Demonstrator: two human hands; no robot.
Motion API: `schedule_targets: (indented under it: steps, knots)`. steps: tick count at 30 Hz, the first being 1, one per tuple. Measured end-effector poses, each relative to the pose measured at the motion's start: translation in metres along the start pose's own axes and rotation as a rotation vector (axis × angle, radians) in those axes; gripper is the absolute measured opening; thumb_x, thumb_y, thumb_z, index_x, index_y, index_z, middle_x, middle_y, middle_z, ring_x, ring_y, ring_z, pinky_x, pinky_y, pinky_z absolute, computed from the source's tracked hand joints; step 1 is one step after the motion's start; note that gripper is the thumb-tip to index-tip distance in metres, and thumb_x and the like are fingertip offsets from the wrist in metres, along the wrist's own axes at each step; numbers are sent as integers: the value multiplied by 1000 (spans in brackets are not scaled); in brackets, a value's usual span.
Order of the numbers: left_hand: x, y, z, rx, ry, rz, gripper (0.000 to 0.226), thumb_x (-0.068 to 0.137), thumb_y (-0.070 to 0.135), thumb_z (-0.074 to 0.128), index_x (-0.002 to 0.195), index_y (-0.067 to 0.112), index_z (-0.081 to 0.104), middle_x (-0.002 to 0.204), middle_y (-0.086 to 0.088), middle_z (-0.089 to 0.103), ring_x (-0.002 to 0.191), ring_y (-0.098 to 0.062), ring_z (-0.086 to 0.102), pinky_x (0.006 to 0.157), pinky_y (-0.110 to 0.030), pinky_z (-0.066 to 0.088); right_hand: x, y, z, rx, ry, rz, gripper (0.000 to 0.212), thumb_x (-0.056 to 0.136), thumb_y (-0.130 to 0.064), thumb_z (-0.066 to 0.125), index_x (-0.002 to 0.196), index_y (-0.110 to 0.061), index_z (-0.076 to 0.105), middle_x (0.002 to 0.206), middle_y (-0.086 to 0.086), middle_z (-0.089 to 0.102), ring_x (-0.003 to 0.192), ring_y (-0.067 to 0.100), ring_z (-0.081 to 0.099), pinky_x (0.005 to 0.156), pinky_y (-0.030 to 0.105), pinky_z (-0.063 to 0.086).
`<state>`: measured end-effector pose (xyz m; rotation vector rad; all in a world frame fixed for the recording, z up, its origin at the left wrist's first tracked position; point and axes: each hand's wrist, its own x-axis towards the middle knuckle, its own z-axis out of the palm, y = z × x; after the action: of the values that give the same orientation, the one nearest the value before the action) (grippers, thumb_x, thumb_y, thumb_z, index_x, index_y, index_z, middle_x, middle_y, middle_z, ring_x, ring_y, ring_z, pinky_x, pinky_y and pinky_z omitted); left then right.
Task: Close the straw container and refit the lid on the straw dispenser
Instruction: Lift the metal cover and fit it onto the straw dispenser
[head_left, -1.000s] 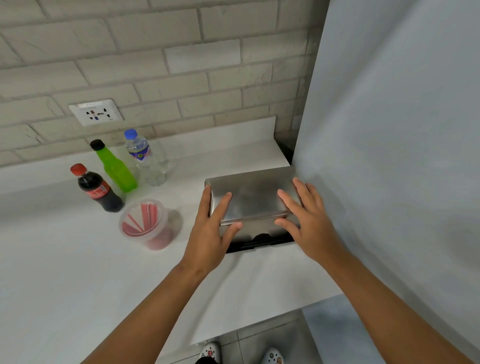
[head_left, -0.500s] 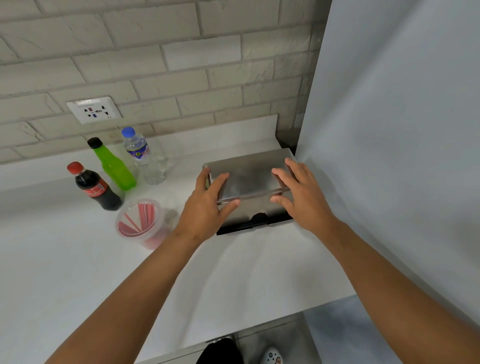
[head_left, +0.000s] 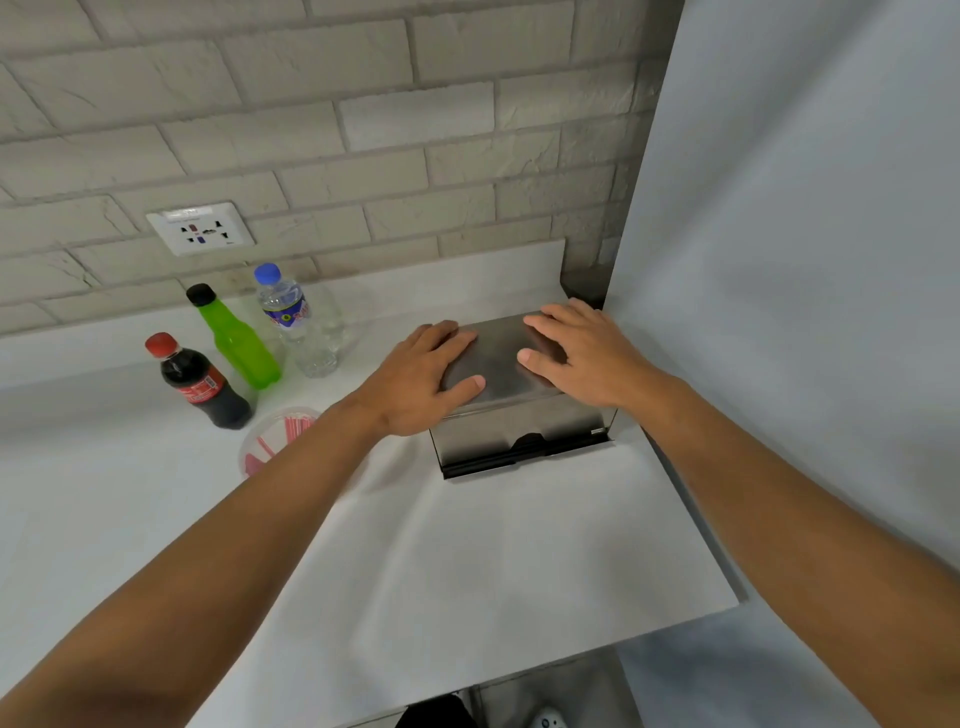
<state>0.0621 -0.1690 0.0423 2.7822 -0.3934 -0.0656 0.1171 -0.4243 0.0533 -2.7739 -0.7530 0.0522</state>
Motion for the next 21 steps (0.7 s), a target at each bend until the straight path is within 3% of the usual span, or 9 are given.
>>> schedule_targets:
  steps: [8,10,13,16,19,21]
  knots:
    - [4,3,-10,-22,-68,-18,72,100,55,51,160,21,32,164,-9,32,151,-26,27,125,-39,25,8,1,2,19,4,11,67,95,-67,40,148,-26,48,151,-1,49,140,25,40,114,47,35]
    - [1,5,-7,-44,-78,-50,74,98,61,47,160,24,30,164,-11,29,152,-31,21,126,-43,22,3,1,5,24,6,28,66,98,-66,40,152,-27,43,159,2,42,147,29,32,118,49,30]
    - [-14,13,0,-146,-37,-146,78,96,67,44,161,29,25,172,-12,9,159,-32,7,127,-52,21,-12,2,9,53,17,113,72,95,-72,39,156,-34,34,170,5,22,157,35,10,125,54,20]
    - [-36,22,11,-259,28,-212,79,98,59,54,164,29,22,174,-6,-8,161,-25,7,127,-38,22,-34,7,13,127,18,186,77,91,-75,46,157,-41,28,173,-1,5,159,35,0,126,56,16]
    - [-50,25,21,-341,105,-215,70,100,45,61,161,30,32,175,-3,1,158,-21,21,119,-24,27,-55,12,21,210,90,166,75,91,-68,54,157,-40,31,173,-4,7,160,29,9,123,52,26]
    - [-52,26,25,-360,154,-220,62,101,38,62,158,30,40,175,-2,8,157,-19,25,116,-20,25,-63,14,29,260,181,140,65,96,-54,59,155,-33,40,173,-3,14,158,22,20,119,42,33]
